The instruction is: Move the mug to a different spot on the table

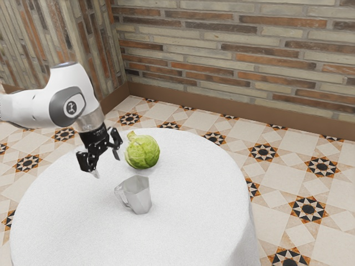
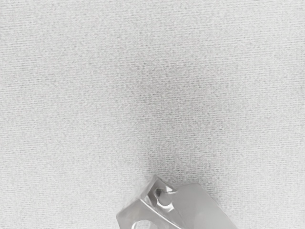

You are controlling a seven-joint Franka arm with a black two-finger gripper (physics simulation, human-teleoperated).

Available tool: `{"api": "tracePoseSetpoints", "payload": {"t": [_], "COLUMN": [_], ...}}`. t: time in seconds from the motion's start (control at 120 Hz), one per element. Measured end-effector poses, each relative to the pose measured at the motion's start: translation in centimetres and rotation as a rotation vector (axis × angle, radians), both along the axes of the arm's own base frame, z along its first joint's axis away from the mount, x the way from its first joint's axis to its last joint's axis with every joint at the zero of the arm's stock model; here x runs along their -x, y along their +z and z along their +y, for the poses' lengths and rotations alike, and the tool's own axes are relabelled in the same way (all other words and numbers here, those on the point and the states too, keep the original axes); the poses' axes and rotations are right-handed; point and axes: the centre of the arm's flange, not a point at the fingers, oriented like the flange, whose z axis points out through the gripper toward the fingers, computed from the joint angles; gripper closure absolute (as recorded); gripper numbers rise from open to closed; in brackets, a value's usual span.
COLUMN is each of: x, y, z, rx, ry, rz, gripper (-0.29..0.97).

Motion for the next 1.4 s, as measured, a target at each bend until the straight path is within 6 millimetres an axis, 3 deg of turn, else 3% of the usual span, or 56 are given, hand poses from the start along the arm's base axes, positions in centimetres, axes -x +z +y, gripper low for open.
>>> {"api": "tracePoseSetpoints", "payload": {"t": [0.158, 0.708, 1.4], "x": [1.0, 2.1, 1.1], "y": [-2.2, -4.6, -8.3], "z": [-0.1, -2.7, -2.4], "rx": [-0.005, 0.01, 0.005], "ry": [0.181, 0.481, 0.596], "rz": [0.038, 0.08, 0.083], "gripper": [0.0, 0.0, 0.0]}}
